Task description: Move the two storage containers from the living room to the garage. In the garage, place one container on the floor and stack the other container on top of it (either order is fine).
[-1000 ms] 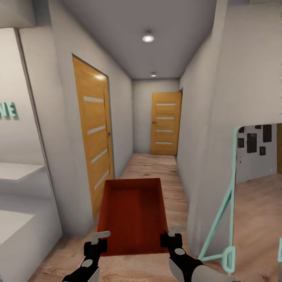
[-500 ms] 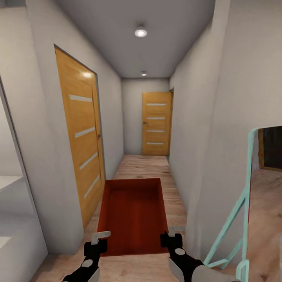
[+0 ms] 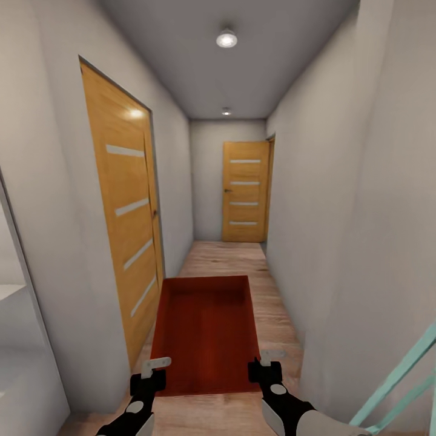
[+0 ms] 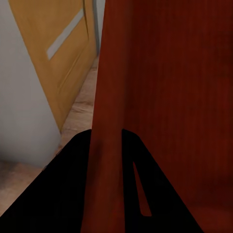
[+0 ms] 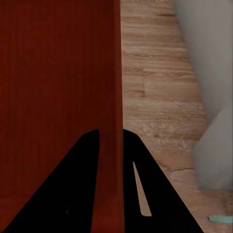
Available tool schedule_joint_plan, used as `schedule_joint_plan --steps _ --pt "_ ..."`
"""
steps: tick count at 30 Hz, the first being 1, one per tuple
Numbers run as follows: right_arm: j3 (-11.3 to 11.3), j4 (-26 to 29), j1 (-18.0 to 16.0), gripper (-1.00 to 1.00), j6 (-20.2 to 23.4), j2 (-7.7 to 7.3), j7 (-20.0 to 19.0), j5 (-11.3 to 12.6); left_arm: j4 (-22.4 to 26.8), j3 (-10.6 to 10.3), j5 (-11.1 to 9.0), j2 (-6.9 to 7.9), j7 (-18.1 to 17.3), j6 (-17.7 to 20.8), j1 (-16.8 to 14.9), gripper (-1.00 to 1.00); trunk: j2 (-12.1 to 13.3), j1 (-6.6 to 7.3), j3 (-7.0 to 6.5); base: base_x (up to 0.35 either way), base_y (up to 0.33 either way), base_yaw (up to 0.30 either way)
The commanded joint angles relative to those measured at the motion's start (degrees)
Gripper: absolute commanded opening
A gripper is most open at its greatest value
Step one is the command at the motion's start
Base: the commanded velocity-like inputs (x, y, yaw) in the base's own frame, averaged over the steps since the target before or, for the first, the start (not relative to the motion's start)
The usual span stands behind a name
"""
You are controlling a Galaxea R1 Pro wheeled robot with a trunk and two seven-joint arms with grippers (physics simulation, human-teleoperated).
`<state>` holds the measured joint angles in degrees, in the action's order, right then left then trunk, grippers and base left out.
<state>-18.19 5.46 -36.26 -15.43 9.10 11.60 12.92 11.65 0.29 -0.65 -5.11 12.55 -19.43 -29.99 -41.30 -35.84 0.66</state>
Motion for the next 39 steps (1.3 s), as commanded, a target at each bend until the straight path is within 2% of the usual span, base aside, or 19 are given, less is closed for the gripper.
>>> schedule_joint_plan --steps 1,30,39 --pt "1.14 0.08 -0.04 -1.0 0.05 0.04 -0.52 -0.17 -0.02 1.54 0.74 -0.07 0.02 0.16 -0.07 -1.0 -0.06 -0.05 0.06 0.313 0.132 0.0" --pt "1.14 0.08 -0.04 -1.0 0.05 0.04 -0.52 -0.17 -0.05 1.56 0.74 -0.07 0.02 0.13 -0.07 -1.0 -0.06 -0.05 0.06 0.316 0.113 0.0" --pt "1.14 0.08 -0.04 -1.0 0.05 0.04 -0.52 -0.17 -0.48 1.56 0.81 -0.11 0.02 0.36 -0.07 -1.0 -0.06 -0.05 0.06 0.322 0.02 0.0"
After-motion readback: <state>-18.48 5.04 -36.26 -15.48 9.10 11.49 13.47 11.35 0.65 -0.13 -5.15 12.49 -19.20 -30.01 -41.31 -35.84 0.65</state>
